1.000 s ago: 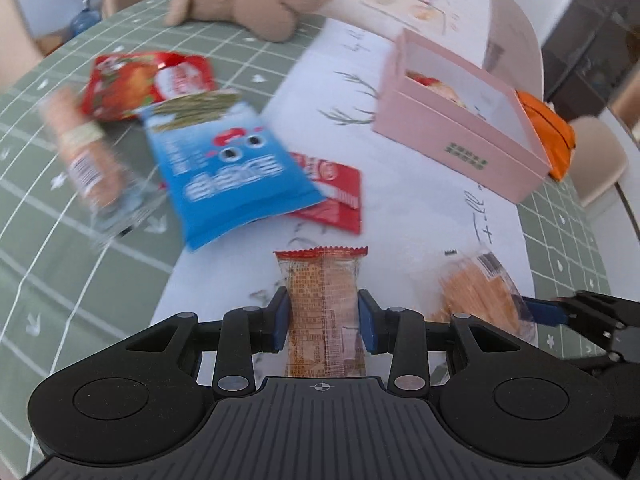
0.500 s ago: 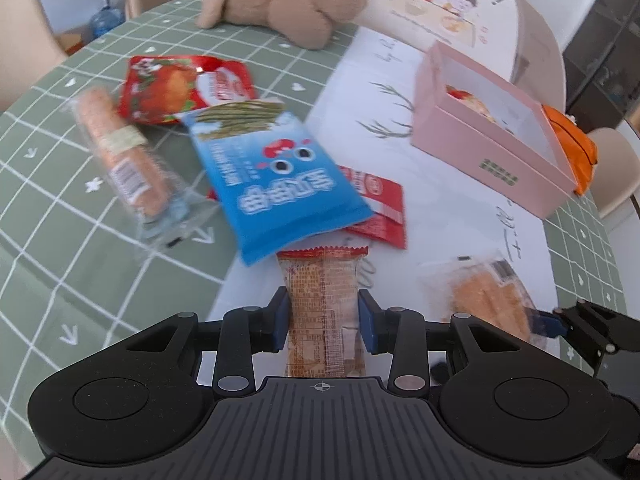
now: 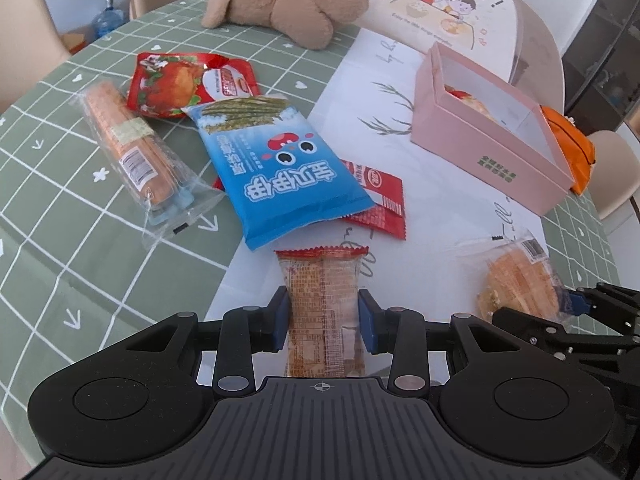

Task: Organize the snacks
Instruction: 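Lift the brown bread packet with the left tool while the right tool grasps the round wrapped bread, then carry the brown bread packet into the pink box and open the left tool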

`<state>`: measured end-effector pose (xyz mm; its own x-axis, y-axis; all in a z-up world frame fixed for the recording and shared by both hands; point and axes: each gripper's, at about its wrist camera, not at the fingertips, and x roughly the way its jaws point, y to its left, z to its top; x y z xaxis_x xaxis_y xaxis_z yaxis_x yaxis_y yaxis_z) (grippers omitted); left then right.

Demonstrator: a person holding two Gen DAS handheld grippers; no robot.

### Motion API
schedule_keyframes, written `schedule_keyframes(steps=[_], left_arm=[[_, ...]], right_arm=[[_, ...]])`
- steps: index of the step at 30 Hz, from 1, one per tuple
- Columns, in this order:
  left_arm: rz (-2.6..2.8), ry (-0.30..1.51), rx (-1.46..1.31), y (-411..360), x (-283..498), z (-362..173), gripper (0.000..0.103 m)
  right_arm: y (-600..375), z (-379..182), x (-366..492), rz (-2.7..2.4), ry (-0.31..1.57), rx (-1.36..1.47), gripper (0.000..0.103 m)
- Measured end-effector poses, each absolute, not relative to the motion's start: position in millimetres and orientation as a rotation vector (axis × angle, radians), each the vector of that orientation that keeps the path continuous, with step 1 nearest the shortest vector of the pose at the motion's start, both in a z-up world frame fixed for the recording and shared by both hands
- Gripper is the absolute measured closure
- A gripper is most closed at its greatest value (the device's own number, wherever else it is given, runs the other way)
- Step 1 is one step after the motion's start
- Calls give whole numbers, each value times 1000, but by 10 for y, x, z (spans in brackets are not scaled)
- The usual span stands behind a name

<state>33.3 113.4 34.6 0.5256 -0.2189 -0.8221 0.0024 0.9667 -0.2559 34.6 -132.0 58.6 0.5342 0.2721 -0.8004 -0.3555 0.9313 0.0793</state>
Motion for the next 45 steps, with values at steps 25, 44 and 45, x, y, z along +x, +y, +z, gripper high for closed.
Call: schedule_keyframes(steps=[25,44,45], left_arm=[[-336,885,-169,511,682,1074,63],[-374,815,-163,34,1940,903,62],[-369,813,-179,88,1862,886,62]], right_arm=[[-1867,713,273,225,894,-41,51],[-1913,795,324,142,889,-54,51],[-1898,786,346,141,893,-63,51]])
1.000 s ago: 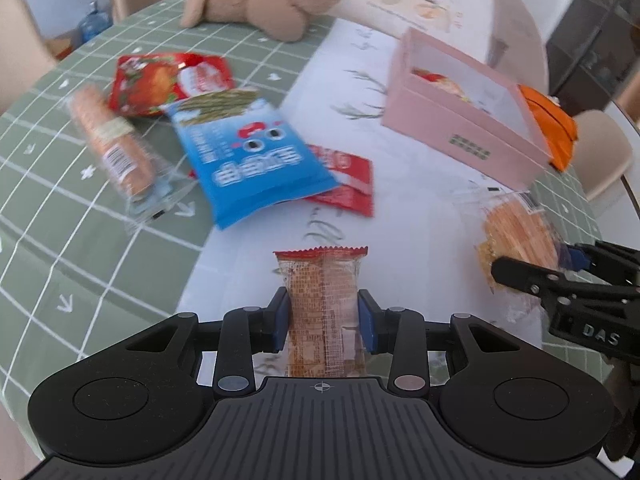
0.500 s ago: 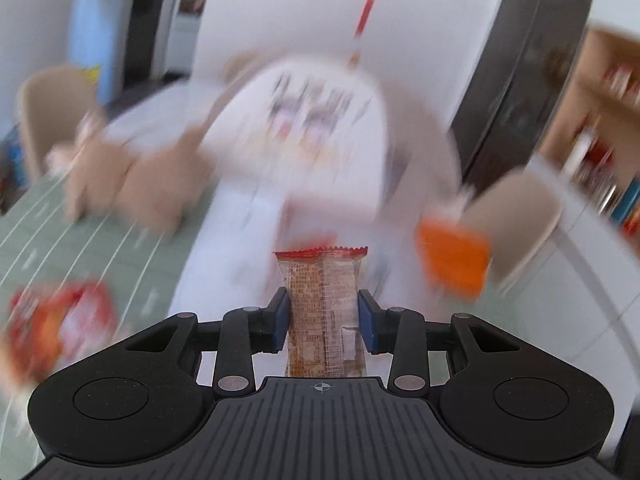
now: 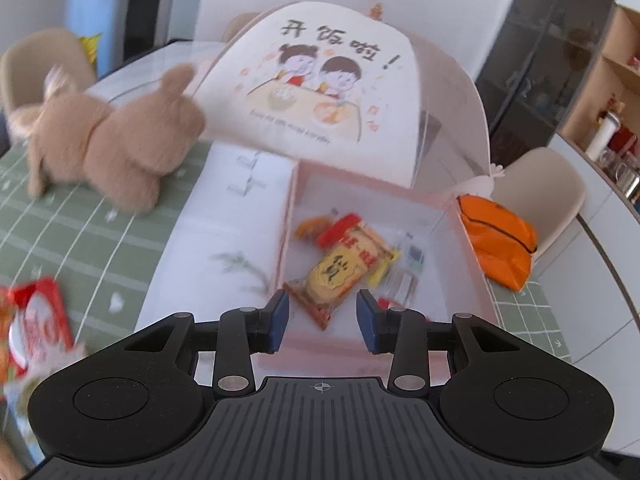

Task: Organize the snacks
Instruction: 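Carry the brown bread packet into the pink box and open the left tool, then lower the round wrapped bread into the pink box and open the right tool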

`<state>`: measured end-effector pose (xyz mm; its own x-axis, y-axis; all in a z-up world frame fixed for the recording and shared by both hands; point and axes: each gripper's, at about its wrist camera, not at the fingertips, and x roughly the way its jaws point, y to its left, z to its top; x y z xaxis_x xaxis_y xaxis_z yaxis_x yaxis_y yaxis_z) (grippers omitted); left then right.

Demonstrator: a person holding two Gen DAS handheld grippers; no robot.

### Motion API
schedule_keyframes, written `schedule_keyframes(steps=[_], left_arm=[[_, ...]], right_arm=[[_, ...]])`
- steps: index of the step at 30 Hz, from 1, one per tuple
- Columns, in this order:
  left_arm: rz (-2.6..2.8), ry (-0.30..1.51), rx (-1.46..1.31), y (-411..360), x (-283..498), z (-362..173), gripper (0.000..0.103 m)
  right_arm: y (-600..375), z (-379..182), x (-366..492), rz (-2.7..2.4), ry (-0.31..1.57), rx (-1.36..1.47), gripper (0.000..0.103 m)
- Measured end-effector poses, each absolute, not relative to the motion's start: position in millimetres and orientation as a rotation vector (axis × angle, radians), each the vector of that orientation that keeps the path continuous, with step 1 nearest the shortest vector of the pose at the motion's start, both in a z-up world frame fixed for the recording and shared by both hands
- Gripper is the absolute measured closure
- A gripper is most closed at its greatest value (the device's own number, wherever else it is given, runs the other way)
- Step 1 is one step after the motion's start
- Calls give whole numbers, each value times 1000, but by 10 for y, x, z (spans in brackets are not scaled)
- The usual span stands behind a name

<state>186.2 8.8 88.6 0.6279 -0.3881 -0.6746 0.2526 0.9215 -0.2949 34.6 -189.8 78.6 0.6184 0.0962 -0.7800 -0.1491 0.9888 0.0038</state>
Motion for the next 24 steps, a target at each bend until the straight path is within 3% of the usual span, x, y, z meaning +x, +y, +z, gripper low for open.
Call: schedule_keyframes(steps=[13,14,15,17,24], left_arm=[[-136,862,-292,1046,1173,688,62],[-125,859,-297,1111,1120,694,62],[-113,854,-298,1176,1060,704,62],[-85,845,-289,1296,956,729,62],[53,836,-259,1745,692,721,62]], right_arm=[[-1633,1338,1365,178,692,-105,51],[-1611,1387,1486,176,672,-102,49],[-1581,1424,1606,168,668,-104,40],[-1541,1479,1768,162,668,-103,29],[-1209,1329,1769,296,748,-65,28]])
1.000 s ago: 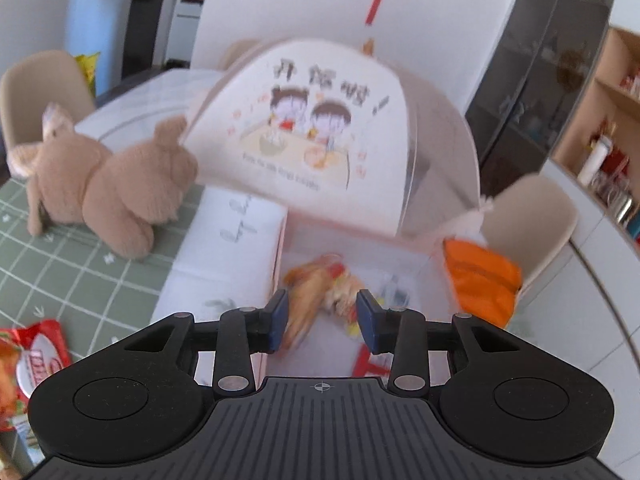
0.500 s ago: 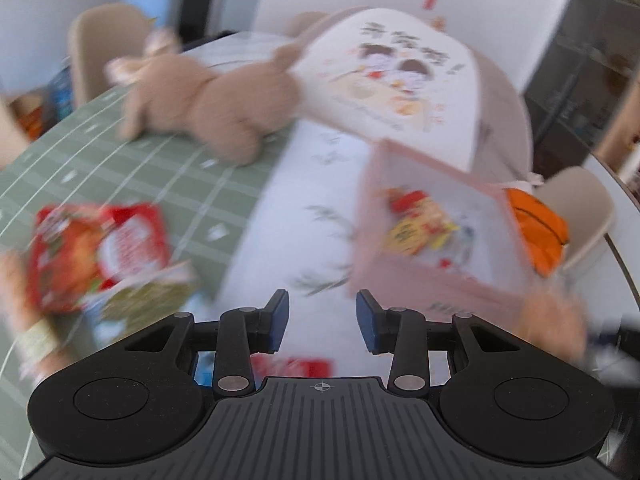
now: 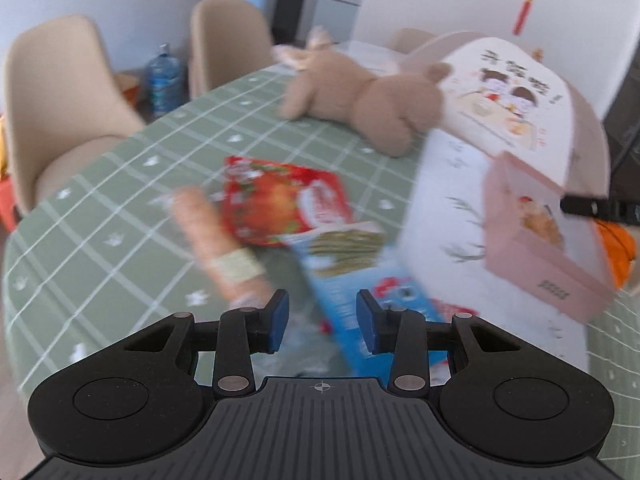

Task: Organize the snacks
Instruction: 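Lower the round wrapped bread into the pink box and open the right tool, then move the right tool to the red sausage sticks while the left tool approaches the blue seaweed packet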

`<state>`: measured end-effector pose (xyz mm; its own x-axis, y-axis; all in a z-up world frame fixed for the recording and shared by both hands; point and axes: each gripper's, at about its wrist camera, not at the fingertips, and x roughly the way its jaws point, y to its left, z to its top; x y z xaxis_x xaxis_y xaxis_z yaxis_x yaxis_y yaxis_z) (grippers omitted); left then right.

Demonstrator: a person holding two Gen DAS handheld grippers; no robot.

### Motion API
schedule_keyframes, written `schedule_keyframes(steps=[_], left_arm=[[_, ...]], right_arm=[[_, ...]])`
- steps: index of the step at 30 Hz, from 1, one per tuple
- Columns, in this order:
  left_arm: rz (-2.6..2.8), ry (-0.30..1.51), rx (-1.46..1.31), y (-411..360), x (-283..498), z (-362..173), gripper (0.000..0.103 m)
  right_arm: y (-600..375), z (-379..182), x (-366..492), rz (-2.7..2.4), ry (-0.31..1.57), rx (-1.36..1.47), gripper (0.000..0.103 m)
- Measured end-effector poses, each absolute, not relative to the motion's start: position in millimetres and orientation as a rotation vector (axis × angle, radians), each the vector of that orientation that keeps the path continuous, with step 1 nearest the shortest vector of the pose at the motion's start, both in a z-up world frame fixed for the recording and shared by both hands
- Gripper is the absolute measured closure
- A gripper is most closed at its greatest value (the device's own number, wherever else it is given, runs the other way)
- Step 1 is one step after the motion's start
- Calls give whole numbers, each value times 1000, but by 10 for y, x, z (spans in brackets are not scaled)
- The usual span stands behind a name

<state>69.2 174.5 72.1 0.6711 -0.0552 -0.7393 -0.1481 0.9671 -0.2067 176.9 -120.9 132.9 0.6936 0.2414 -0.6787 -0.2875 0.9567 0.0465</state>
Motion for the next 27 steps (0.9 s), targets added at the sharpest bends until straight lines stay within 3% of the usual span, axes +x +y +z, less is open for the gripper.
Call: schedule_keyframes(steps=[13,23,27], left_arm=[[120,914,-238,2009,522,600,61],[132,904,-223,2106,579,680,61],[120,904,-234,2119,623,682,61]], right_arm=[[-271,683,1437,563,922,-125,28],[235,511,1462,638,957,-165,27],[268,546,1320,740,990,-179,38]])
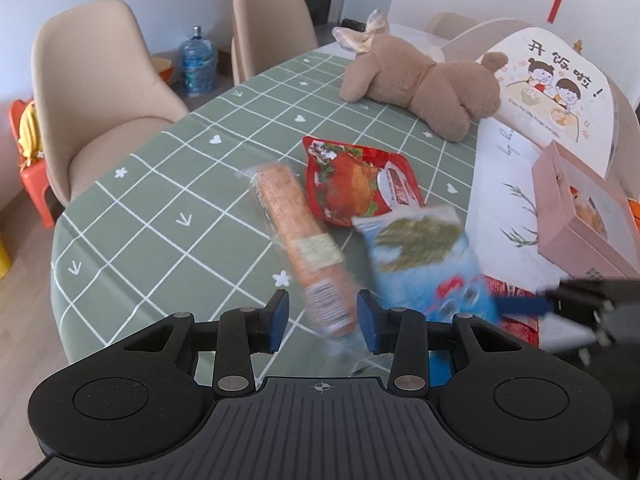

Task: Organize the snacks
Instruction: 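Move the right tool to the red sausage sticks while the left tool approaches the blue seaweed packet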

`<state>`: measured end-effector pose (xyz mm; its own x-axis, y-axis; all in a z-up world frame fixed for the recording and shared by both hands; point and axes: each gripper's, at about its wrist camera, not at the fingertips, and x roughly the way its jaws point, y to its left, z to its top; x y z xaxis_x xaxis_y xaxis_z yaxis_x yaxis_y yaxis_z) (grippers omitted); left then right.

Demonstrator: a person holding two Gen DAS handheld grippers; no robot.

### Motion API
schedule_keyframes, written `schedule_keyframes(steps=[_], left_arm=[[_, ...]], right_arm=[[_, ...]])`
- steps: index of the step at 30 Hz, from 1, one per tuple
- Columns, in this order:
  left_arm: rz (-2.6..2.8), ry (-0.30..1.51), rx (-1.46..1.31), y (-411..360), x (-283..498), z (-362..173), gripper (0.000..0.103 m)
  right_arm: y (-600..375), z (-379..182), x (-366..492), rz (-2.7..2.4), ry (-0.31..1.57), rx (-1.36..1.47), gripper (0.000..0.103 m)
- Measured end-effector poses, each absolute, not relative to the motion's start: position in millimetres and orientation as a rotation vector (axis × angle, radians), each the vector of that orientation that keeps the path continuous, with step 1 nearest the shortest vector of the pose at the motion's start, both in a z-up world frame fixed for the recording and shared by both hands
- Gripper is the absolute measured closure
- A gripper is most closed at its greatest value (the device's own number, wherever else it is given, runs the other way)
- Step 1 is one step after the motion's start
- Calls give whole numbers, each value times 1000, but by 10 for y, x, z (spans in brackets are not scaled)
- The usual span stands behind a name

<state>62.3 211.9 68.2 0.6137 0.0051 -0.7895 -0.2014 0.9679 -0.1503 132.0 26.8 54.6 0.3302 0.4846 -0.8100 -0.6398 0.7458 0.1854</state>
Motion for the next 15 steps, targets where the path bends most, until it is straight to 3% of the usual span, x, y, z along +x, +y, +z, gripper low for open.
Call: schedule_keyframes(steps=[5,12,15], left_arm=[[106,900,-248,2099,636,684,61],[14,914,-266,2000,591,680,61],[-20,912,-239,1880,655,707,61]], right_arm=[[64,692,1114,814,912,-225,32],[-199,414,1385,659,914,-317,30],[-91,368,1403,685,884,-342,24]])
